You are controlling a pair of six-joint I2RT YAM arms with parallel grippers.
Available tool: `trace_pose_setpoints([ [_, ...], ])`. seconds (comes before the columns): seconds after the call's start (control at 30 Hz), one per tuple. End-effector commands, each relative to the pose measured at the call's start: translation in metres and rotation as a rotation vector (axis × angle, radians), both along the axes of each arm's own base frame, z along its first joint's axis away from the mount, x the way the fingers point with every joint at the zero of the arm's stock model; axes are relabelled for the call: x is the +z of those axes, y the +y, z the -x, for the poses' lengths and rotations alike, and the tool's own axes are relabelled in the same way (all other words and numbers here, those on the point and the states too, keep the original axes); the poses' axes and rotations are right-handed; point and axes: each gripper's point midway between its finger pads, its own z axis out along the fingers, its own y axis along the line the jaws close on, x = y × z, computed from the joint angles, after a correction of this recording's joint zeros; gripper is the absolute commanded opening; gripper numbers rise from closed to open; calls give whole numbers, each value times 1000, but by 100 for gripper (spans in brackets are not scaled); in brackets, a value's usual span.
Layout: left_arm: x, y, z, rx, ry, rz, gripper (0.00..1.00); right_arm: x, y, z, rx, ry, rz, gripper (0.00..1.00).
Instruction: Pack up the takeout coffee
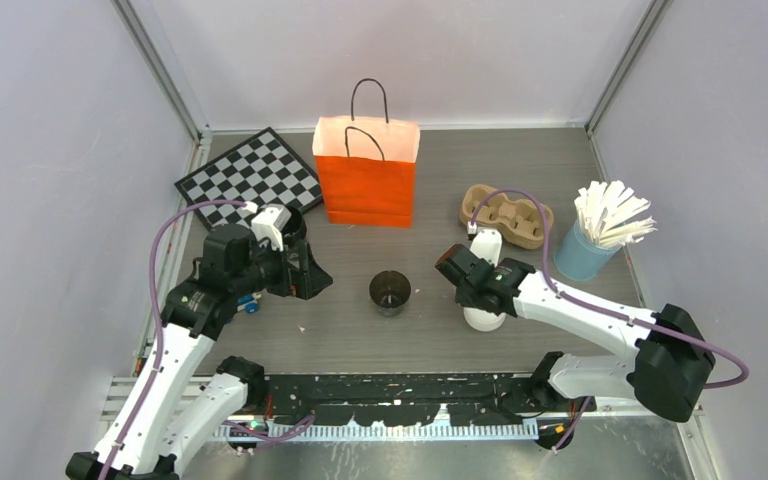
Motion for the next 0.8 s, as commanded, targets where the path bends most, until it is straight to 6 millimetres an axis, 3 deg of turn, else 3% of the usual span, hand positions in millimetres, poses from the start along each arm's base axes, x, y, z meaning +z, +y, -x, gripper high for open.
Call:
trace_pose_setpoints([
  [0.0, 4, -3, -2, -13, -24, 11, 95, 10, 13, -9, -17, -28, -56, 18],
  [0.17, 4, -4, -1, -18, -26, 17, 95, 7, 7, -10, -36, -29, -19, 25],
  [0.77, 4, -4, 0, -18, -25, 16, 95, -17, 10, -8, -29, 5, -7, 21],
])
